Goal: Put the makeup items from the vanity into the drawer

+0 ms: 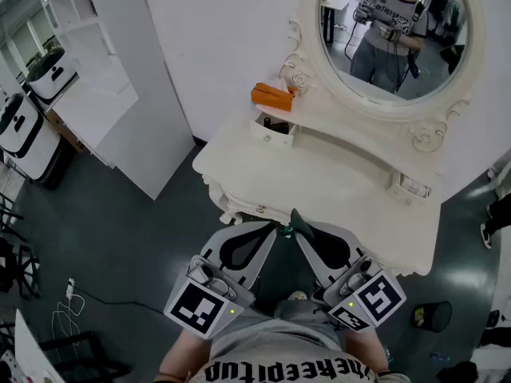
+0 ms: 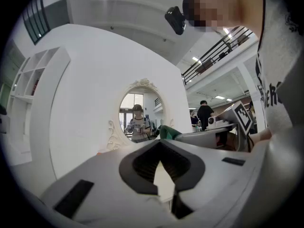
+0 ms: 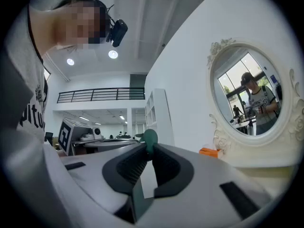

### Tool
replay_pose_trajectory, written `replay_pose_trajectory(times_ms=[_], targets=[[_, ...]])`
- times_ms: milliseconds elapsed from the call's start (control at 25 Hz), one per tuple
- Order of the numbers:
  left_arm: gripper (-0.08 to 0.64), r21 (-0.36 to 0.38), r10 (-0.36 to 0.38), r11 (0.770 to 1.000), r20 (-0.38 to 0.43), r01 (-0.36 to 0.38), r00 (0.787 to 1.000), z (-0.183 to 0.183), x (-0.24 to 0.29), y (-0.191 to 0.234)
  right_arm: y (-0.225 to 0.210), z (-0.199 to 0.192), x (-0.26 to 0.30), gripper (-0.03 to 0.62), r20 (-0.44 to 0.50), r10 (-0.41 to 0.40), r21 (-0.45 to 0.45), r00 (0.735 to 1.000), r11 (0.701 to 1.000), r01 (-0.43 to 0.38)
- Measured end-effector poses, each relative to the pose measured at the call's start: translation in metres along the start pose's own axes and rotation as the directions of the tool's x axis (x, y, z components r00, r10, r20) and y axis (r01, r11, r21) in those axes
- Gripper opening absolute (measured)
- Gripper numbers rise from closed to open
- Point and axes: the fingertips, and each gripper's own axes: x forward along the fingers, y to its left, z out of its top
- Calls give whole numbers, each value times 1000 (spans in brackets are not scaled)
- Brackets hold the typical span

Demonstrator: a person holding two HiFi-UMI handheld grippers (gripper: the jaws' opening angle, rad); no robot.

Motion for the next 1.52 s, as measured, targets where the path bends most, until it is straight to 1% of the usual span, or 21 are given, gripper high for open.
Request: replay_pose_trajectory(times_ms=[200,360,640,880,1040,1160,1280,1400,1520], targets=[[20,5,-15,1000,25,15,1000,-2,-17,22,19,-5,20,57,-3,-10,-16,1000,1000,10],[19,-1,-48,999,32,48,998,-2,-24,27,27,-3,27,57,1,-38,-29,999,999,38],[20,-6,-80,997,41,81,996,-3,-37,39,42,-5,39,57,-14,-67,-45,998,997,67],[20,-14,-95,995,39,95,995,-9,-57,51,56,-10,52,60,-2,-92,-9,996,996,92],[18,-18,-100,995,32,101,994,-17,-72,61,67,-15,58,60,-1,-128,-17,992,992,128],[20,-11,-117,993,43,118,992,-18,-74,63,70,-17,59,60,-2,-159,-31,987,987,159],[20,-16,-135,991,53,136,989,-16,-73,60,69,-16,58,60,-19,-171,-45,985,984,170],[20,-21,-133,991,54,135,990,-15,-70,62,65,-14,58,60,-29,-186,-67,982,981,183],[18,-16,-121,992,55,122,991,-15,-68,66,62,-15,62,58,-35,-175,-82,984,982,172]])
